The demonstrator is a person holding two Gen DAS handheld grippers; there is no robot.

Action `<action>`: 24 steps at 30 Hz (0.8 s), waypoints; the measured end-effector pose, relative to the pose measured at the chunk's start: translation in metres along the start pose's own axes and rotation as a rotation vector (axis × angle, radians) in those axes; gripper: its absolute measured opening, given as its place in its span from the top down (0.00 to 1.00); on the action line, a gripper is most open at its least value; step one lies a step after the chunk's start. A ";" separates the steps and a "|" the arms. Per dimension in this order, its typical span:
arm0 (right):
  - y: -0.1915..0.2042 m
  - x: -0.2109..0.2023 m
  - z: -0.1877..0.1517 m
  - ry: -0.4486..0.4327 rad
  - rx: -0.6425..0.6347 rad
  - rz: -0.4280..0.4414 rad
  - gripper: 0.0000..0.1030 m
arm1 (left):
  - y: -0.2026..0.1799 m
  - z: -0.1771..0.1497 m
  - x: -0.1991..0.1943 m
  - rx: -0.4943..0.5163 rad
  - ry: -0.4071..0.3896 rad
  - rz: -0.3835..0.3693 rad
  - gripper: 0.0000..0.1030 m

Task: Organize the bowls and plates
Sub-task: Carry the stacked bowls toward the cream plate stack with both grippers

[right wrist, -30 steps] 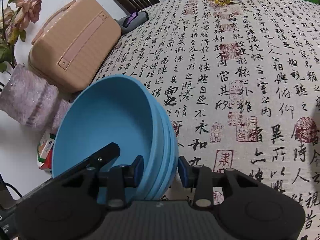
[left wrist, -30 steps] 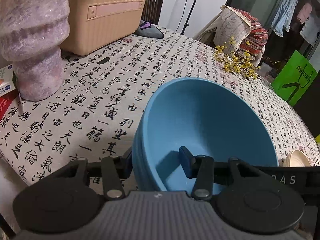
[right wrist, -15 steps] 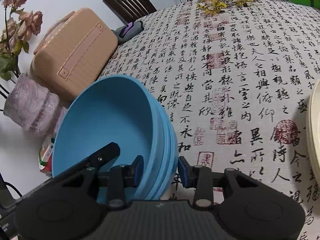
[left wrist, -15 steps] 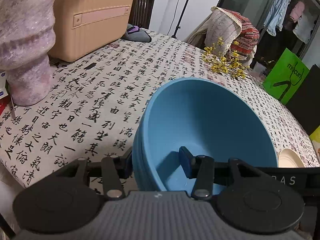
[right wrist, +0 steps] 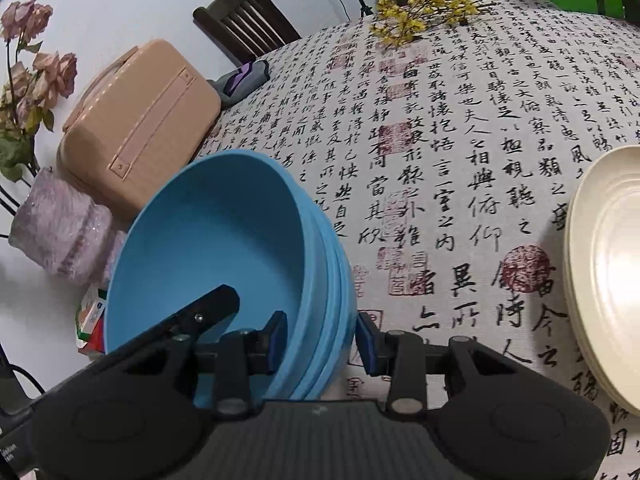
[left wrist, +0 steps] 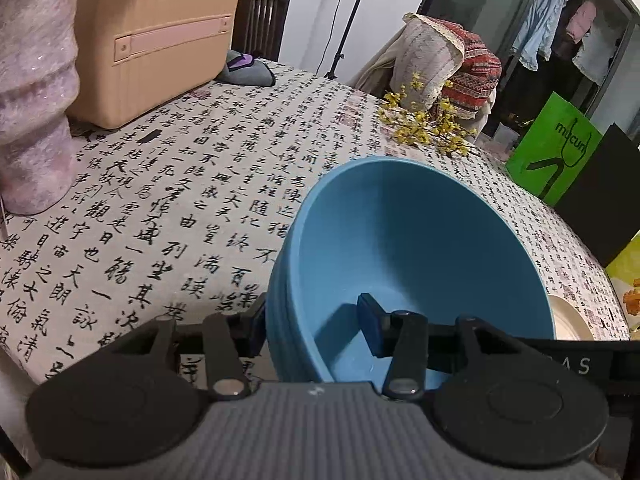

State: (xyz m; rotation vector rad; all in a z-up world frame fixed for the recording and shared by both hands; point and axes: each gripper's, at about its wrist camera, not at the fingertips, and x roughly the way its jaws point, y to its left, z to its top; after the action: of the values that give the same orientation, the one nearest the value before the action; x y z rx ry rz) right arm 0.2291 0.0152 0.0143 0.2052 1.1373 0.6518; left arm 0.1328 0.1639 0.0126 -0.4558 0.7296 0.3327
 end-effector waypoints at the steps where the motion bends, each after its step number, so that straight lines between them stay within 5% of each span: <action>1: -0.002 -0.001 0.001 -0.002 0.001 0.000 0.64 | -0.002 0.000 0.000 0.001 -0.001 -0.001 0.54; 24: -0.049 -0.038 0.005 -0.064 0.040 -0.008 0.64 | -0.058 -0.009 0.002 0.050 -0.010 -0.044 0.55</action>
State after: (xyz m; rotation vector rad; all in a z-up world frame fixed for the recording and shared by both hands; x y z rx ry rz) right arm 0.2421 -0.0447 0.0227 0.2533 1.0895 0.6119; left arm 0.1549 0.1108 0.0214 -0.4224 0.7150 0.2748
